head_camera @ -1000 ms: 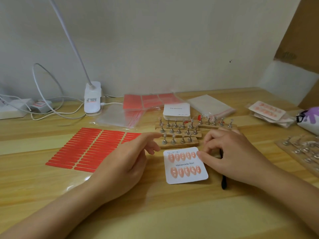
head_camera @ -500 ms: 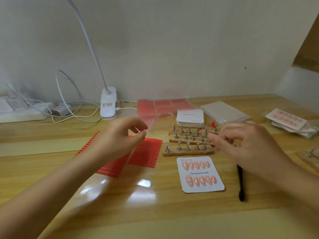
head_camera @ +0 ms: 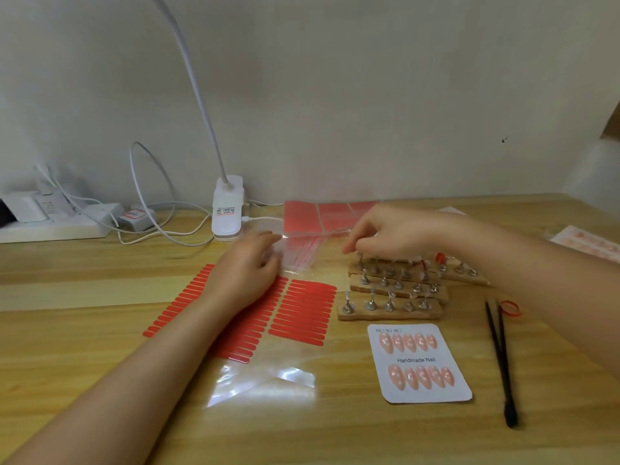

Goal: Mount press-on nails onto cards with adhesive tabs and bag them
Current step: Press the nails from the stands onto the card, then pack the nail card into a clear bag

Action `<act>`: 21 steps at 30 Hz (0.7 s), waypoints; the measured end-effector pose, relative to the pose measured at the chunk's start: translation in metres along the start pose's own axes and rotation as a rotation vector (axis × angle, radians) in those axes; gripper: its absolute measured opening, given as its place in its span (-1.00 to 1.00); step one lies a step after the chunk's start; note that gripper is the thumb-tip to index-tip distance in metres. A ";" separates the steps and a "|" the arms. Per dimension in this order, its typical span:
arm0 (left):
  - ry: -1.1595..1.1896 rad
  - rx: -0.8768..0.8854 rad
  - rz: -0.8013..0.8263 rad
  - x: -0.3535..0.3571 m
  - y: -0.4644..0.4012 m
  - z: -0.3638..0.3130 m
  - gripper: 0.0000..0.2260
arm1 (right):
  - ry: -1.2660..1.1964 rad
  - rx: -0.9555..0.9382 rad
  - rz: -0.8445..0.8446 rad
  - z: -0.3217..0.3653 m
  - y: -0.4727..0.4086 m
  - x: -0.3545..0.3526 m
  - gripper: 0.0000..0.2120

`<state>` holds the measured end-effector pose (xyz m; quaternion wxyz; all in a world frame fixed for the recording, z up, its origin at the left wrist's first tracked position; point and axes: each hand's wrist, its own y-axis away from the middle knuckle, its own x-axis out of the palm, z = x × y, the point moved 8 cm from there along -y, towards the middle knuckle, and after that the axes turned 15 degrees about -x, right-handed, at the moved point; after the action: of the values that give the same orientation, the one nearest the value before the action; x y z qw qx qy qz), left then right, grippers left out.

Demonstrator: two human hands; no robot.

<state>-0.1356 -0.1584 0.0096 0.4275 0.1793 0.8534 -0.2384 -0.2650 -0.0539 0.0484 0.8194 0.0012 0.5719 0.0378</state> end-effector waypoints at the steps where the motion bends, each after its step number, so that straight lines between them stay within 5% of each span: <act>1: -0.007 -0.005 0.008 0.001 0.000 0.001 -0.69 | 0.004 0.006 0.033 -0.002 -0.007 0.004 -0.71; 8: -0.064 0.046 0.031 0.004 0.002 -0.002 -0.77 | 0.030 -0.027 0.136 -0.003 -0.040 0.021 -0.65; 21: -0.049 0.091 -0.011 -0.001 0.001 -0.002 -0.75 | 0.029 -0.101 -0.039 -0.005 -0.044 0.007 -0.72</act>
<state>-0.1359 -0.1561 0.0114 0.4385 0.1880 0.8318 -0.2838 -0.2647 -0.0971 0.0385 0.8107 -0.0522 0.5810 0.0507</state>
